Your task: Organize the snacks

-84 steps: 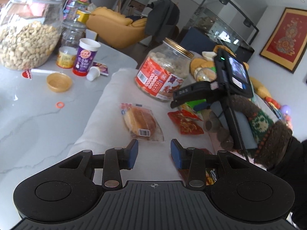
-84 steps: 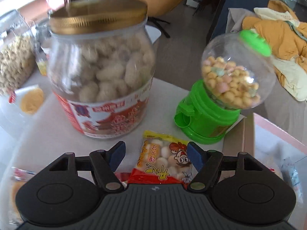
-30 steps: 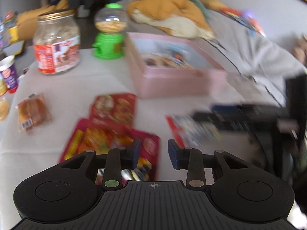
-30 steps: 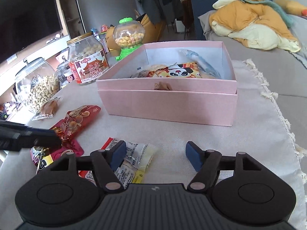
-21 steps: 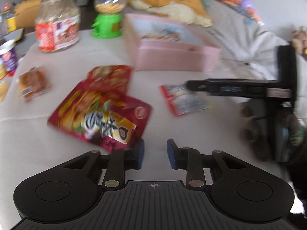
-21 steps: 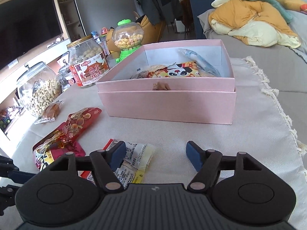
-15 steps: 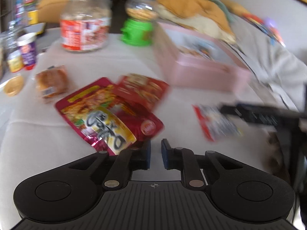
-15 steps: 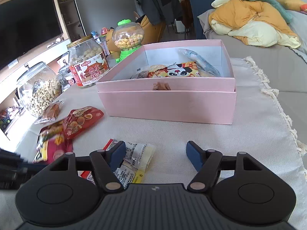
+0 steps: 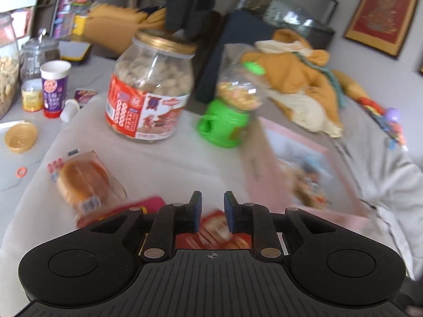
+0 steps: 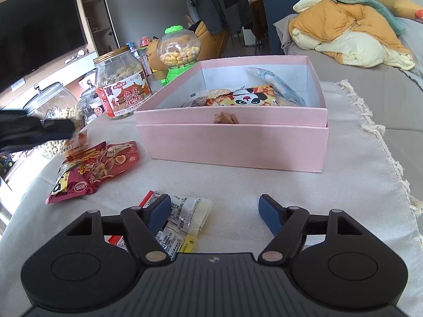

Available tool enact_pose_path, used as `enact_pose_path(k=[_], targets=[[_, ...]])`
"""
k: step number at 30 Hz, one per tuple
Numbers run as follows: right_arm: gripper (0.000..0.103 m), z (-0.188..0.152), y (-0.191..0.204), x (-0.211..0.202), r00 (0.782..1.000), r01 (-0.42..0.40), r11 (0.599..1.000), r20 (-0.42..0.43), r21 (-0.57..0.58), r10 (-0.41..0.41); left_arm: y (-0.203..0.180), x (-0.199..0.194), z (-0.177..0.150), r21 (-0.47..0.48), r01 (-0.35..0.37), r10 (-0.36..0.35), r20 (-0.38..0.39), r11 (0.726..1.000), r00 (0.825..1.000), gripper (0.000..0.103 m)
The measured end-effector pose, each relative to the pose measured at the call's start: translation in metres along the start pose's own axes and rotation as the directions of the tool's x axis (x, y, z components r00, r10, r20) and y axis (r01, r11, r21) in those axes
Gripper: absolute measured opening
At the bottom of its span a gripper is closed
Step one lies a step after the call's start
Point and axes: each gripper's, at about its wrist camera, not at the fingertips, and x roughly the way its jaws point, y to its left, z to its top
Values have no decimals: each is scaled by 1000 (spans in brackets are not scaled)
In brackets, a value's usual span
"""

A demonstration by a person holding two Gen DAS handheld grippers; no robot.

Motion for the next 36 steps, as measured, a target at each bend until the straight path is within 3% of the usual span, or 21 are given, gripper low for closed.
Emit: enact_pose_path(k=[4,11,15,17,20,23,25,27,32,36], targets=[[74,0,-1,0,1000,-4,1000,2,7,4,2,24,-6,5,62,-61,-98,998,993,22],[74,0,-3,0,1000,-9,1000,4,12,9,-33,-13,-48,233,99,-65,-152,968,986,22],[74,0,-2,0,1000,-3,1000,3,5,3,-44,-26,-63,296,153,-99,-187,943,977,23],[74,0,-1,0,1000,-1,1000,3,2,1,-42,-32,-54,284,120,-90,-117,951,989,23],[74,-1,0,0,1000,2,1000,3,0,-2,-23,-20,-27,157,63,-60,-28,986,998,23],[74,-1,0,0,1000,1,1000,4,3,-1,1,9,-10,38,-7,8,-35,999,999,23],[74,-1,-1,0,1000,0,1000,4,5,0,10,25,-11,-1,6,-6,-85,1000,996,23],[74,-1,-1,0,1000,-2,1000,5,6,1,9,28,-17,10,37,-36,-106,999,994,24],[74,-1,1,-1,1000,4,1000,3,-1,-4,-19,5,-43,140,96,-73,-159,986,985,25],[74,-3,17,-9,999,31,996,-9,-81,-32,-33,-14,-63,185,159,-117,-219,970,969,26]])
